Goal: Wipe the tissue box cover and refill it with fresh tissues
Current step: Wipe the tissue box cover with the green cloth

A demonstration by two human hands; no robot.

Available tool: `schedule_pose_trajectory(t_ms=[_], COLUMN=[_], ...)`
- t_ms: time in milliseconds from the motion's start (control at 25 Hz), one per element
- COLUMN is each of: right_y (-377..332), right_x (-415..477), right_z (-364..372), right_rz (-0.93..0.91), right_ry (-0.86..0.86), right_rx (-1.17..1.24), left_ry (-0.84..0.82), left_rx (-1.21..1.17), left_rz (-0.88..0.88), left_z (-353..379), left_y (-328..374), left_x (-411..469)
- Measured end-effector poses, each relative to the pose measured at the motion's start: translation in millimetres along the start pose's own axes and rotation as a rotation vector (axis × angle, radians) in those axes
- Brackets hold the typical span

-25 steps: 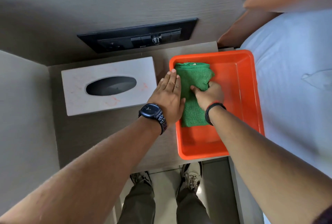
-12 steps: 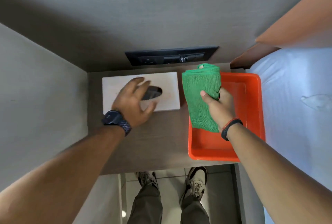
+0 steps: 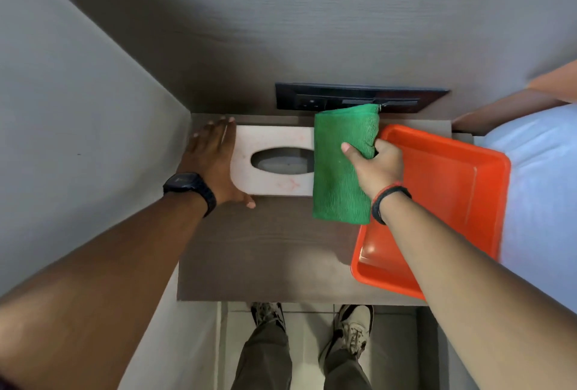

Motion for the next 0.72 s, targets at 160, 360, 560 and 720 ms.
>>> schedule_pose_trajectory(t_ms=[160,360,560,720], right_y=[12,21,21,6], right_x=[-3,-12,-8,-19], right_z=[18,42,54,82], right_rz=[-0.163,-0.594,-0.509,-0.530], right_ry=[0.312,0.226,0.144,0.071], right_rx=[-0.412,-0.715,-0.852,-0.811], left_ry=[-0.020,0.013,-0.019,-0.021], left_rx=[0.054,0.008,-0.098,-0.106], left_rz=[0.038,0.058,0.055,0.040], left_z=[9,13,14,14], left_y=[-8,-5,-9,-6], left_x=[11,13,12,14])
Point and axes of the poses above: each hand's wrist, its own x-axis towards the middle knuckle, its own z-axis out of the palm, y = z × x, the point moved 1 cm from there along x, towards the middle knuckle, and after that the axes turned 5 degrees about z, right-handed, at the moved point
